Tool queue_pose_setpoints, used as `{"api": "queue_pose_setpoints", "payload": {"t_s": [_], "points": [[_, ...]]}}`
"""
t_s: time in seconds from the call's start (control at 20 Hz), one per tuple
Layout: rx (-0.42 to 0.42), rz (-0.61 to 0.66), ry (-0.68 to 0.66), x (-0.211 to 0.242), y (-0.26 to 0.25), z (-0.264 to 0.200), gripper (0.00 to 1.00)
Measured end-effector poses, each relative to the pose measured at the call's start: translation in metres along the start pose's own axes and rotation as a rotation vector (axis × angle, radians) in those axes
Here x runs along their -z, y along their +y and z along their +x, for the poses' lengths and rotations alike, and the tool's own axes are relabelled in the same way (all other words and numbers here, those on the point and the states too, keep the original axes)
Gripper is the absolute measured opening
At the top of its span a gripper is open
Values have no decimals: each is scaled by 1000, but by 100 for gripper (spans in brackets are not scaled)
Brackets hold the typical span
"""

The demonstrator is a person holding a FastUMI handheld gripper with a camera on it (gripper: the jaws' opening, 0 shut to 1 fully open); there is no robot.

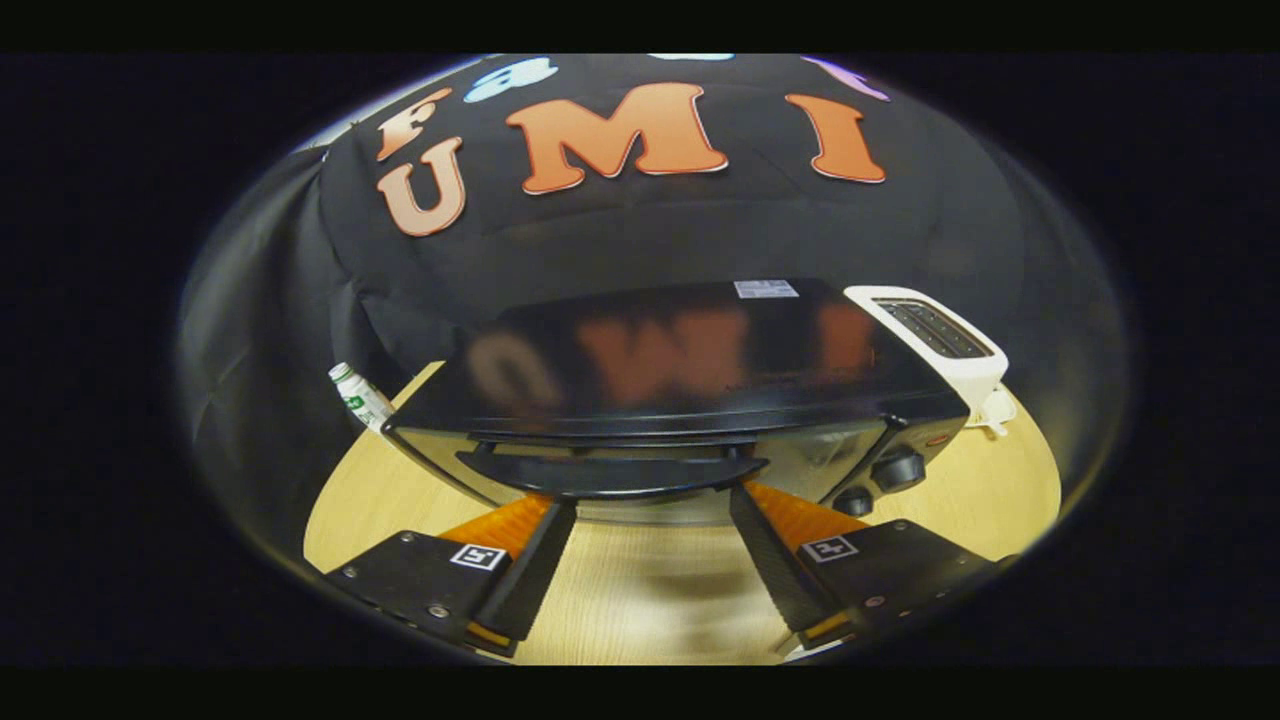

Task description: Open the toaster oven, put the food inside, and close the toaster oven door.

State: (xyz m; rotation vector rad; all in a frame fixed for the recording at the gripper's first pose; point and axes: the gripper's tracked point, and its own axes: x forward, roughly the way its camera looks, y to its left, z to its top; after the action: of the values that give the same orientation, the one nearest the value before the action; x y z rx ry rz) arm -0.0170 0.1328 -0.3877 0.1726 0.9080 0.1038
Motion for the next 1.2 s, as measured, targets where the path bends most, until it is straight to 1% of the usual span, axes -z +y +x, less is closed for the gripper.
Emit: {"api": "queue_pose_setpoints", "payload": {"t_s": [0.1, 0.3, 0.45, 0.5, 0.6, 0.75, 0.9, 1.0, 1.2], "points": [[1, 5, -28, -2, 2, -5, 94], [-13, -85, -99, -13, 1, -37, 95], [-37, -129, -205, -44, 0, -72, 97], [-38, -147, -249, -58, 0, -85, 99], [-48, -169, -340, -90, 2, -111, 99], [-67, -137, -406, -120, 3, -148, 99], [-47, -158, -546, -160, -9, -192, 99], [-30, -166, -599, -178, -14, -209, 99], [-46, -145, -663, -206, -19, -241, 99]]}}
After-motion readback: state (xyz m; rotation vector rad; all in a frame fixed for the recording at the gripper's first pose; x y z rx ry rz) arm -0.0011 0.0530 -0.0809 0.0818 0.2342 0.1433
